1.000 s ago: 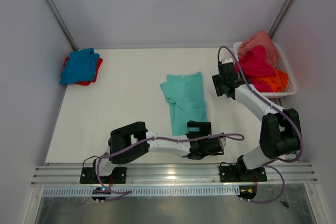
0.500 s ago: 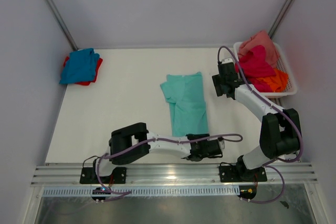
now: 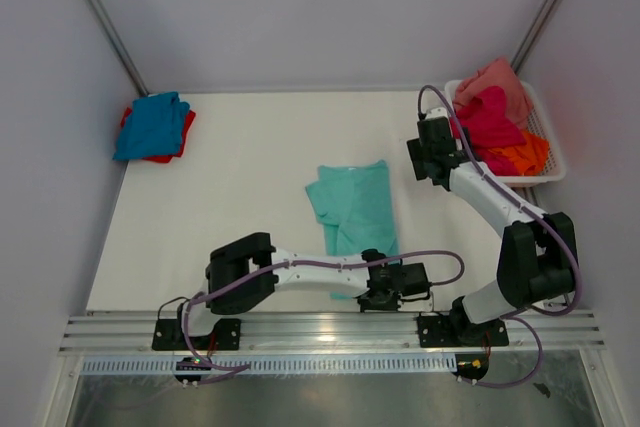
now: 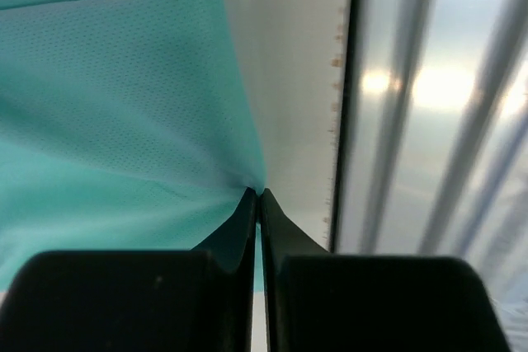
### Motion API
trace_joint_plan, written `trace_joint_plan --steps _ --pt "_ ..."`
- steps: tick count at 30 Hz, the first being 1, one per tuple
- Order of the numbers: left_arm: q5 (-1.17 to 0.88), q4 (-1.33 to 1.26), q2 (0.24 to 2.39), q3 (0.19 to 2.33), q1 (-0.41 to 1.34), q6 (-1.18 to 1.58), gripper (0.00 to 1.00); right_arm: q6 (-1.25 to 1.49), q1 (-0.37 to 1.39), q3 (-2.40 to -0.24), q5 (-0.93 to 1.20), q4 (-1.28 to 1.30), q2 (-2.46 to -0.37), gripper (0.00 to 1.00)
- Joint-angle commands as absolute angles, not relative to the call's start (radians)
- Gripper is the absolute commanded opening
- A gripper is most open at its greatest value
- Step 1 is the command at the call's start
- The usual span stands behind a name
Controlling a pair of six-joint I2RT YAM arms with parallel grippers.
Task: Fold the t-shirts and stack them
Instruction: Fold the tshirt
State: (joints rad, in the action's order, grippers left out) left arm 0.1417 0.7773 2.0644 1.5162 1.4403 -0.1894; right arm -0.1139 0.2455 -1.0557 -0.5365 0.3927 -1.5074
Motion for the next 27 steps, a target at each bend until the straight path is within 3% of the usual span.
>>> trace_joint_plan --steps 1,6,14,27 --pt "-0.064 0.906 2.011 1.591 1.450 -0.169 0.00 -0.118 0.244 -1.081 -0.586 0.336 -1.442 0.99" --pt "-0.081 0.977 1.982 1.684 1.450 -0.178 0.00 -0.115 0.236 -1.080 -0.603 0.331 -1.431 0.99" --pt "0.087 0.962 1.930 1.753 1.402 -0.267 0.00 -0.112 0.212 -1.063 -0.638 0.302 -1.393 0.99" --pt "0.095 0.902 1.985 1.991 1.042 -0.376 0.00 -0.103 0.193 -1.052 -0.620 0.304 -1.382 0.99"
